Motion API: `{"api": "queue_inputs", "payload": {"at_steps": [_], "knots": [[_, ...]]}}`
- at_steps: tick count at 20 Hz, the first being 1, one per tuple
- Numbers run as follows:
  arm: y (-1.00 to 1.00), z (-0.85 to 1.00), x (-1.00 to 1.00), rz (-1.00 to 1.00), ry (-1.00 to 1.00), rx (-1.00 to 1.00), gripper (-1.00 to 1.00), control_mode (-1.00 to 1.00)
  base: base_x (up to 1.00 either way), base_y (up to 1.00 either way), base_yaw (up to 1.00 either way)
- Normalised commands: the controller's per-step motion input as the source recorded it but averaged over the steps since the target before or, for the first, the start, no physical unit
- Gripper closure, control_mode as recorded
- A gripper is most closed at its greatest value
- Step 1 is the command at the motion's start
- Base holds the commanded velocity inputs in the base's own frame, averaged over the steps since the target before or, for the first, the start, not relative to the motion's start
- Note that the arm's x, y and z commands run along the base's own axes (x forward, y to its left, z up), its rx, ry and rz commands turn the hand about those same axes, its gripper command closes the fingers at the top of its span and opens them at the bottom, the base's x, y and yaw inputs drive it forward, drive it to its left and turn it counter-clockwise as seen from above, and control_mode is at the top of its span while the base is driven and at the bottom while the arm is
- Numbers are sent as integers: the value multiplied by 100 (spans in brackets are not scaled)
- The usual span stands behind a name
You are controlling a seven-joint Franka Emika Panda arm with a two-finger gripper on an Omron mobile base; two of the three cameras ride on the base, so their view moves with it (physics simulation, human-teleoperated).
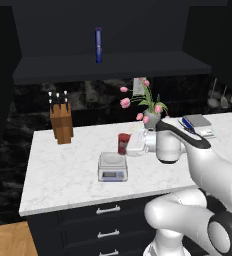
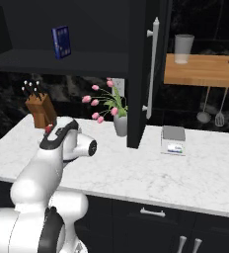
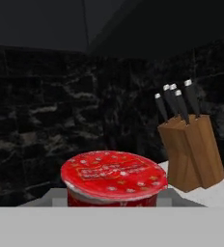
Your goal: Pick the yogurt and place it on the digital scale for weighing, and close the cabinet.
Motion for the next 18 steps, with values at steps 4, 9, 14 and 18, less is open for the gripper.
{"api": "queue_inputs", "payload": {"at_steps": [4,9,14,18], "knots": [[4,-45,19,0,14,-3,100,-100,0,0,0],[11,-30,5,0,2,-5,100,-100,0,0,0],[4,-26,14,0,-7,-3,100,-100,0,0,0],[4,-28,25,0,-11,-2,100,-100,0,0,0]]}}
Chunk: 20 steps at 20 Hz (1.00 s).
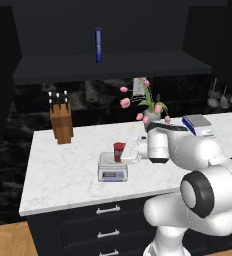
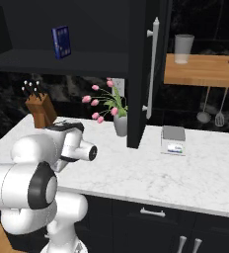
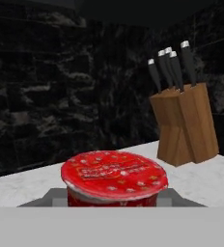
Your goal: Pick the yogurt and place it on the digital scale for weighing, and close the cabinet.
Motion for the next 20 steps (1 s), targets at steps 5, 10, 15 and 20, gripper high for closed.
{"api": "queue_inputs", "payload": {"at_steps": [5,10,15,20], "knots": [[16,-25,29,0,-4,-3,100,-100,0,0,0],[9,-30,32,0,0,-1,100,-100,0,0,0],[7,-31,8,0,-1,0,100,-100,0,0,0],[7,-16,0,0,-2,0,-100,-100,0,0,0]]}}
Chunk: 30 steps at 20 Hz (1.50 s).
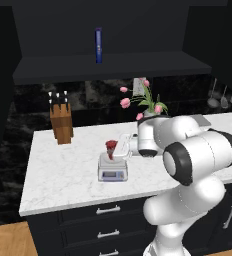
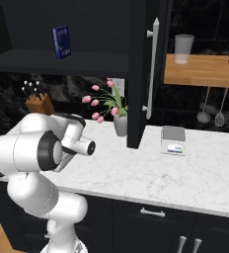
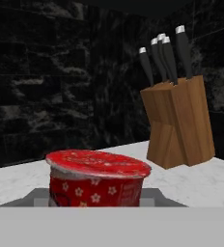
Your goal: Pick the yogurt and place it on the digital scale for weighing, and close the cabinet.
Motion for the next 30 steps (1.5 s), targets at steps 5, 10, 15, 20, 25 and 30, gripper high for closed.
{"api": "queue_inputs", "payload": {"at_steps": [5,10,15,20,25,30], "knots": [[0,0,-3,0,-8,0,-100,-100,0,0,0],[-1,0,-25,0,-7,0,-100,-100,0,0,0],[-10,0,-32,0,-8,0,-100,-100,0,0,0],[-23,0,-18,0,-8,0,-100,-100,0,0,0],[-39,17,-54,0,-24,2,-100,-100,0,0,0],[-55,72,-79,-6,-47,3,-100,-100,0,0,0]]}}
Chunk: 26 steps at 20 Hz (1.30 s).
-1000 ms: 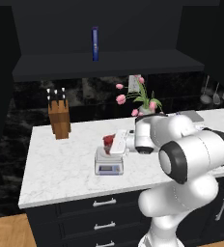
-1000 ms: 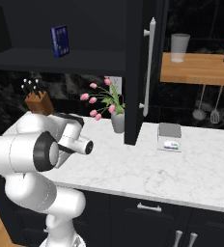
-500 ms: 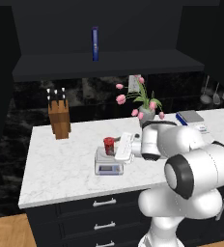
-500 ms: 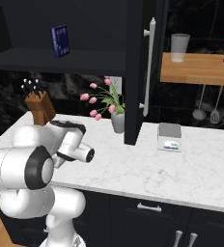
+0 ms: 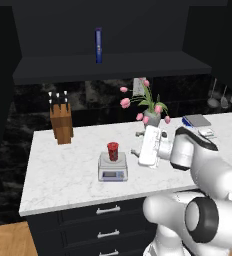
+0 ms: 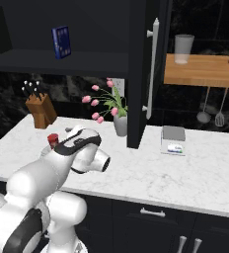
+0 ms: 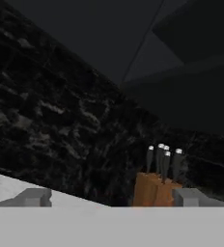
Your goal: Pick the yogurt and place it on the digital scale for weighing, and close the cabinet.
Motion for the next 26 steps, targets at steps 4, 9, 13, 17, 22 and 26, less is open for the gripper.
{"api": "queue_inputs", "payload": {"at_steps": [4,9,13,17,22,26], "knots": [[-69,98,-70,-10,-40,8,-100,-100,0,0,0],[-76,79,-72,-10,-38,20,-100,-100,0,0,0],[-94,56,-72,-6,-36,27,-100,-100,0,0,0],[-91,44,-76,0,-25,19,-100,-100,0,0,0],[-99,17,-58,1,-17,21,-100,-100,0,0,0],[-100,23,-32,0,-14,23,-100,-100,0,0,0]]}}
